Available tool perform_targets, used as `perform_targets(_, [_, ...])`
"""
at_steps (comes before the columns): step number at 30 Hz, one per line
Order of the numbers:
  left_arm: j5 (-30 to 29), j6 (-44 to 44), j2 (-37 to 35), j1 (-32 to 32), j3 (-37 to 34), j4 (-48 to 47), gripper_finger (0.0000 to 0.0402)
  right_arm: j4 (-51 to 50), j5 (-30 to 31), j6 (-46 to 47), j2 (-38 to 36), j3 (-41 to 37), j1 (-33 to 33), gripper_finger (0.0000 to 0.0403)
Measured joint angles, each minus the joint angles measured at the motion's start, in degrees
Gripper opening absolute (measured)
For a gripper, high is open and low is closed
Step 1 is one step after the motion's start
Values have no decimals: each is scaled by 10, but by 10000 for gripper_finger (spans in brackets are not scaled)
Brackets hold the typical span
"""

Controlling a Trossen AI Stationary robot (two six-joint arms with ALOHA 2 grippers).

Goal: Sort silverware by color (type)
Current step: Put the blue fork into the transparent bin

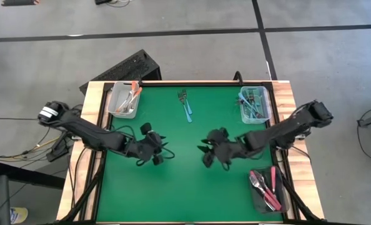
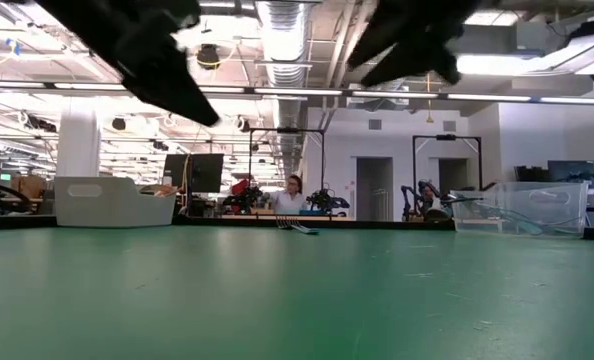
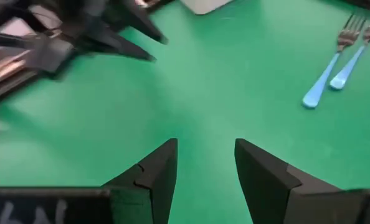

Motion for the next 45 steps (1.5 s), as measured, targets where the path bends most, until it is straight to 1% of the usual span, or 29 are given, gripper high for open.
perform_targets(2, [-31,-34,-21,-17,0,-37,110,30,1,-17,16,-4,-15,185])
perform_targets(4, [-53,-61,-37,-32,0,-60,110,112,3,-46,40,1,-35,185])
perform_targets(6, [-70,-76,-44,-43,0,-64,110,141,3,-70,60,0,-51,185])
perform_targets(8, [-79,-84,-45,-53,0,-68,110,164,3,-71,85,-2,-72,185])
perform_targets(11, [-87,-94,-39,-62,0,-68,110,162,6,-44,110,-3,-106,185])
perform_targets(14, [-88,-110,-34,-70,0,-82,110,166,3,-38,131,-1,-139,185])
perform_targets(17, [-85,-113,-29,-74,0,-90,110,163,-25,-38,151,-1,-171,185])
perform_targets(19, [-87,-115,-29,-75,0,-91,110,152,-57,-38,163,12,-197,185])
perform_targets(23, [-88,-116,-27,-75,0,-94,110,82,-111,-66,190,66,-253,185])
perform_targets(27, [-90,-116,-27,-74,0,-98,110,-8,-142,-105,227,143,-310,185])
perform_targets(32, [-89,-139,-27,-75,0,-119,110,-130,-173,-133,296,258,-366,179])
perform_targets(35, [-88,-162,-27,-75,0,-150,110,-190,-199,-139,342,324,-380,172])
perform_targets(39, [-86,-189,-27,-75,0,-185,110,-257,-208,-174,399,404,-380,162])
perform_targets(42, [-86,-199,-27,-75,0,-193,110,-294,-210,-198,433,461,-381,158])
perform_targets(45, [-86,-200,-27,-75,0,-195,110,-322,-227,-203,461,510,-388,156])
